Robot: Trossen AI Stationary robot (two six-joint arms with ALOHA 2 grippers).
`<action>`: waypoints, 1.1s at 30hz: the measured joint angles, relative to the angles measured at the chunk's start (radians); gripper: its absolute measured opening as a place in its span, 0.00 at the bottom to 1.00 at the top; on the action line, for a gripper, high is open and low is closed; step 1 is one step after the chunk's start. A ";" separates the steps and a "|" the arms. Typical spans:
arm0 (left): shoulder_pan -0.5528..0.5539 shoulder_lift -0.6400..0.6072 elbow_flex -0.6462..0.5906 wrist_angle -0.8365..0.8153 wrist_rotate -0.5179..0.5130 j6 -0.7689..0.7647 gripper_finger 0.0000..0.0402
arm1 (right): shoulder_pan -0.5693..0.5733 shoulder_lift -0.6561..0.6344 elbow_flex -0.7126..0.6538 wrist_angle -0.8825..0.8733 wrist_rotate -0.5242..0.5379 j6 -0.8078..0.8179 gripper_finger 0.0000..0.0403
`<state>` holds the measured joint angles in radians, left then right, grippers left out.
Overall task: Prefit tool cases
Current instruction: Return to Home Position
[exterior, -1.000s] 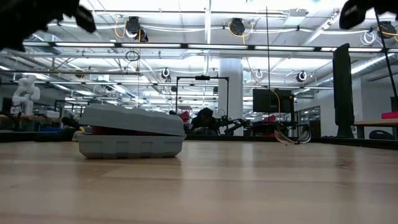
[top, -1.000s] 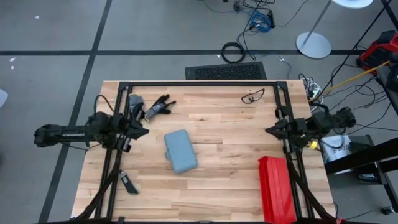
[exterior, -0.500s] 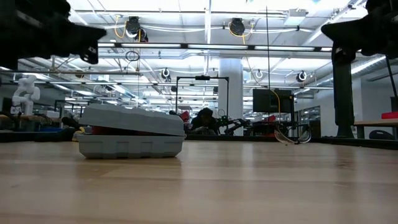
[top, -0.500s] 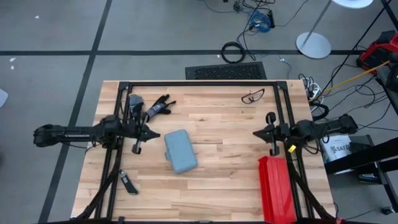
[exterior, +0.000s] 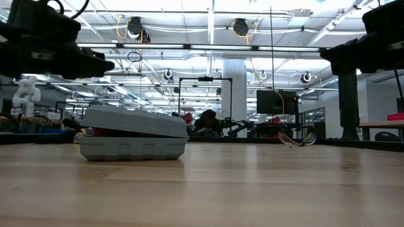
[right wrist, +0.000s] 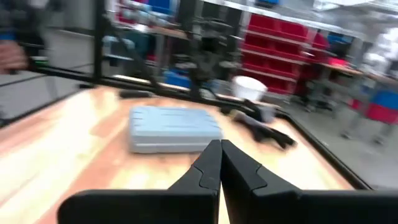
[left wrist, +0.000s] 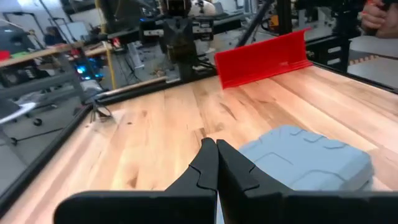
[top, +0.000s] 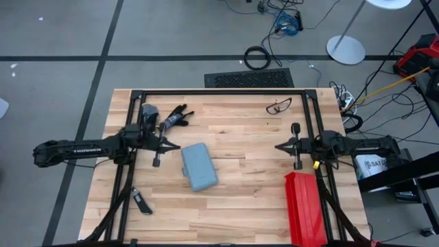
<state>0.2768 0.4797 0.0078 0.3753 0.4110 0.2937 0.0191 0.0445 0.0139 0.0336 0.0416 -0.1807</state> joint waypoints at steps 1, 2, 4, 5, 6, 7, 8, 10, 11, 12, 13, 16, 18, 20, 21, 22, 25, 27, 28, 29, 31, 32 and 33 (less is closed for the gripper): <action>0.000 0.000 0.000 -0.002 0.007 0.001 0.00 | 0.002 0.000 0.000 0.002 -0.026 -0.008 0.00; 0.000 0.000 0.000 0.000 0.007 0.001 0.00 | 0.003 0.000 0.000 0.001 -0.035 -0.015 0.00; 0.000 0.000 0.000 0.000 0.006 0.004 0.00 | 0.001 0.000 0.000 -0.001 -0.020 -0.021 0.00; 0.000 0.000 0.000 0.001 0.005 0.012 0.00 | 0.001 0.000 0.000 -0.001 -0.002 -0.022 0.00; 0.001 0.000 0.000 0.001 0.005 0.029 0.00 | 0.001 0.000 0.000 -0.001 0.020 -0.023 0.00; 0.001 0.000 0.000 0.000 0.004 0.046 0.00 | 0.001 0.000 0.000 -0.002 0.043 -0.023 0.00; 0.001 0.000 0.000 0.000 0.004 0.056 0.00 | 0.001 0.000 0.000 -0.004 0.061 -0.022 0.00; 0.001 0.000 0.000 -0.001 0.004 0.042 0.00 | 0.001 0.000 0.000 -0.003 0.068 -0.022 0.00; 0.001 0.000 0.000 0.000 0.004 0.016 0.00 | 0.001 0.000 0.000 -0.002 0.067 -0.020 0.00; 0.001 0.000 0.000 0.000 0.004 -0.010 0.00 | 0.001 0.000 0.000 -0.003 0.066 -0.018 0.00; 0.001 0.000 0.000 0.000 0.004 -0.027 0.00 | 0.001 0.000 0.000 -0.003 0.064 -0.018 0.00; 0.001 0.000 0.000 0.000 0.004 -0.050 0.00 | 0.001 0.000 0.000 -0.003 0.063 -0.018 0.00; 0.001 0.000 0.000 0.000 0.004 -0.050 0.00 | 0.001 0.000 0.000 -0.003 0.062 -0.018 0.00; 0.001 0.000 0.000 0.000 0.003 -0.050 0.00 | 0.001 0.000 0.000 -0.003 0.062 -0.016 0.00; 0.001 0.000 0.000 0.000 0.003 -0.050 0.00 | 0.001 0.000 0.000 -0.003 0.062 -0.016 0.00; 0.001 0.000 0.000 0.000 0.002 -0.050 0.00 | 0.001 0.000 0.000 -0.003 0.062 -0.015 0.00; 0.001 0.000 0.000 0.000 0.000 -0.050 0.00 | 0.001 0.000 0.000 -0.003 0.062 -0.015 0.00; 0.001 0.000 0.000 0.000 0.000 -0.050 0.00 | 0.001 0.000 0.000 -0.003 0.062 -0.015 0.00; 0.001 0.000 0.000 0.000 0.000 -0.050 0.00 | 0.001 0.000 0.000 -0.003 0.062 -0.015 0.00; 0.001 0.000 0.000 0.000 0.000 -0.050 0.00 | 0.001 0.000 0.000 -0.003 0.062 -0.015 0.00; 0.001 0.000 0.000 0.000 0.000 -0.051 0.00 | 0.001 0.000 0.000 -0.003 0.062 -0.015 0.00; 0.001 0.000 0.000 0.000 0.000 -0.051 0.00 | 0.001 0.000 0.000 -0.003 0.062 -0.015 0.00; 0.001 0.000 0.000 0.000 0.000 -0.051 0.00 | 0.001 0.000 0.000 -0.003 0.062 -0.015 0.00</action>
<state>0.2775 0.4797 0.0074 0.3755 0.4110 0.2432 0.0200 0.0444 0.0139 0.0303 0.1040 -0.1959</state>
